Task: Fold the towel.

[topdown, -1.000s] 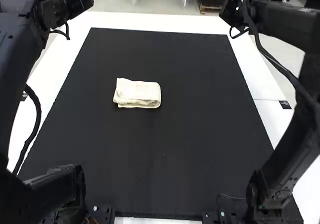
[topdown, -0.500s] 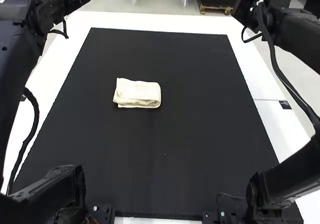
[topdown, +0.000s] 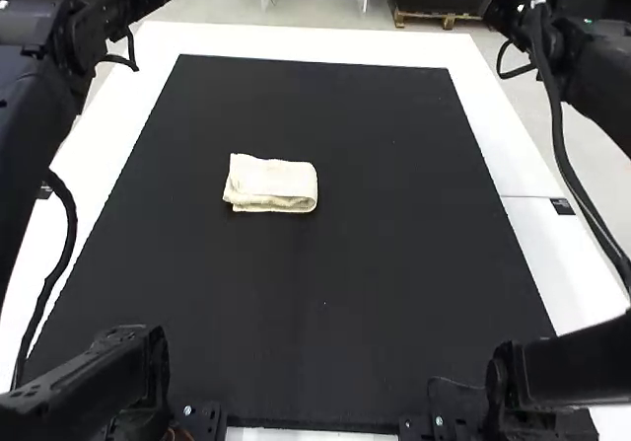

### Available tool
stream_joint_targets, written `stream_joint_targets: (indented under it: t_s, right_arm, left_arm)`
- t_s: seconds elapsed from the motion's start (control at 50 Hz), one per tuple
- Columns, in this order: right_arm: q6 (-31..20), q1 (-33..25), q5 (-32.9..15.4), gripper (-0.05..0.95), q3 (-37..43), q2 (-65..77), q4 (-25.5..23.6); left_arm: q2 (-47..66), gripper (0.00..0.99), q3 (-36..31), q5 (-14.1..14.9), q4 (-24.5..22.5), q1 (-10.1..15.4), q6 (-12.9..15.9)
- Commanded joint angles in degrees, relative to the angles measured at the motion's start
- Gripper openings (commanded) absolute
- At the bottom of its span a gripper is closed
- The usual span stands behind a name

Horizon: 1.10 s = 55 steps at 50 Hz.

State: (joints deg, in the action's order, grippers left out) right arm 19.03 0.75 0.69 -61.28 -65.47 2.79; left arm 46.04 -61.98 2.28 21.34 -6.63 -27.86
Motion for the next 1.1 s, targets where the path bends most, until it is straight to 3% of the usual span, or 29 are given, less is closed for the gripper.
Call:
stream_joint_targets:
  t_s: [0.0, 0.42, 0.76, 0.84, 1.08]
  right_arm:
    - [-0.57, -1.55, -1.13, -0.02, 1.16, 3.33, 0.99]
    - [-0.75, 0.12, -2.36, -0.02, 11.79, 17.04, 3.54]
    - [-0.75, 0.30, -2.62, -0.02, 16.45, 25.39, 6.53]
    - [-1.18, 0.30, -3.15, -0.02, 17.68, 28.47, 6.79]
    - [-4.44, 0.30, -1.22, -0.02, 22.78, 40.78, 6.88]
  left_arm:
    - [-1.39, 0.972, -0.25, -1.05, -0.43, 0.39, 0.79]
    - [-7.90, 0.972, 4.06, -1.49, 1.16, -0.22, 1.58]
    - [-15.10, 0.972, 8.27, -0.97, -1.22, -2.16, 3.60]
    - [-16.33, 0.972, 9.24, -0.53, -0.95, -1.72, 3.60]
    - [-18.62, 0.972, 12.49, -1.67, -0.25, 3.38, 4.13]
